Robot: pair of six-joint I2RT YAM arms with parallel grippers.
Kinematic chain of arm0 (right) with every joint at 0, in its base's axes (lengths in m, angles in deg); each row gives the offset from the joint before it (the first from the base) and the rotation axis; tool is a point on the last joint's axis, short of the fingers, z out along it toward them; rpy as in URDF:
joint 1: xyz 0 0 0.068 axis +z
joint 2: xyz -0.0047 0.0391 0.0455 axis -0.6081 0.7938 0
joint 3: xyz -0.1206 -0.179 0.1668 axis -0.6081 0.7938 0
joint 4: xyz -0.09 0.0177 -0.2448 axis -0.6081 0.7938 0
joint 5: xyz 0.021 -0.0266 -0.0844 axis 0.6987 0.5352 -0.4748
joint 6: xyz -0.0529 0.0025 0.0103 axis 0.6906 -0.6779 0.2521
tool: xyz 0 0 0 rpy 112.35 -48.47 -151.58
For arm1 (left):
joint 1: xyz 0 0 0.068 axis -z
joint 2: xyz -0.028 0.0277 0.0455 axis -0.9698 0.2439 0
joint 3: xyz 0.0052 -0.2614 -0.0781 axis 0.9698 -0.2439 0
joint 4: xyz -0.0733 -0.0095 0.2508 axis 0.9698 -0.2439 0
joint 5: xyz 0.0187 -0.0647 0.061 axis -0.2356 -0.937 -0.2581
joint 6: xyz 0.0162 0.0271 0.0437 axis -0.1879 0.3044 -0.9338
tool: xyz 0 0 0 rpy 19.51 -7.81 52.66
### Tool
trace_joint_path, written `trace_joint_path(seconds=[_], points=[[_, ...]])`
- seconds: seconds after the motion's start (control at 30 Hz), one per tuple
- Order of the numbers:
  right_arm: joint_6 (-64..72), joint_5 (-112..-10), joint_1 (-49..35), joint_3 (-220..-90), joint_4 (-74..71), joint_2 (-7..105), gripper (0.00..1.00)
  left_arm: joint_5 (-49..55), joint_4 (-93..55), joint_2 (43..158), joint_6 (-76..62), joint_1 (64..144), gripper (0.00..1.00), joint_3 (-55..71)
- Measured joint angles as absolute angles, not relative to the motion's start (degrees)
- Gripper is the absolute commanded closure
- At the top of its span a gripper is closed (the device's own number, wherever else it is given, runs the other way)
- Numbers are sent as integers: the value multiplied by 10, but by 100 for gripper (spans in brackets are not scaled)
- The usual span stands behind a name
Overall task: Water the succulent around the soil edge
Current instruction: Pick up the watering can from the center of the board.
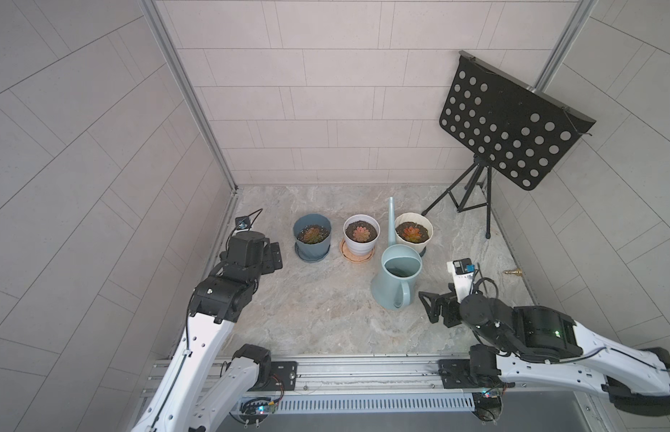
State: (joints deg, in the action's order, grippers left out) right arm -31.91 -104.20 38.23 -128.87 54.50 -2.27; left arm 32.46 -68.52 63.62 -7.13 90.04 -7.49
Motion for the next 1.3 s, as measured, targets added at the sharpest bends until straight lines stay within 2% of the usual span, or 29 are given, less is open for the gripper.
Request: trace_joint_path(seconds=[0.2, 0.43, 0.67, 0.97, 1.07, 1.1, 1.17, 1.3], points=[[-399, -1124, 504, -1324, 528, 107, 0, 324, -684, 639, -71, 900, 2, -80], [-476, -1165, 515, -1332, 523, 185, 0, 324, -683, 642, -70, 900, 2, -98], [-483, -1178, 466, -1332, 527, 224, 6, 324, -682, 654, -69, 900, 2, -100], [-413, -1119, 378, -1294, 490, 222, 12, 323, -677, 672, -70, 900, 4, -101], [-390, -1098, 364, -1281, 471, 221, 19, 321, -671, 678, -71, 900, 4, -101], [-384, -1091, 360, -1278, 463, 221, 24, 321, -670, 679, -72, 900, 4, -102], [-369, -1081, 354, -1276, 452, 221, 43, 321, -669, 681, -72, 900, 4, -103], [-350, -1069, 351, -1276, 430, 222, 70, 321, -666, 683, -74, 900, 4, -105]])
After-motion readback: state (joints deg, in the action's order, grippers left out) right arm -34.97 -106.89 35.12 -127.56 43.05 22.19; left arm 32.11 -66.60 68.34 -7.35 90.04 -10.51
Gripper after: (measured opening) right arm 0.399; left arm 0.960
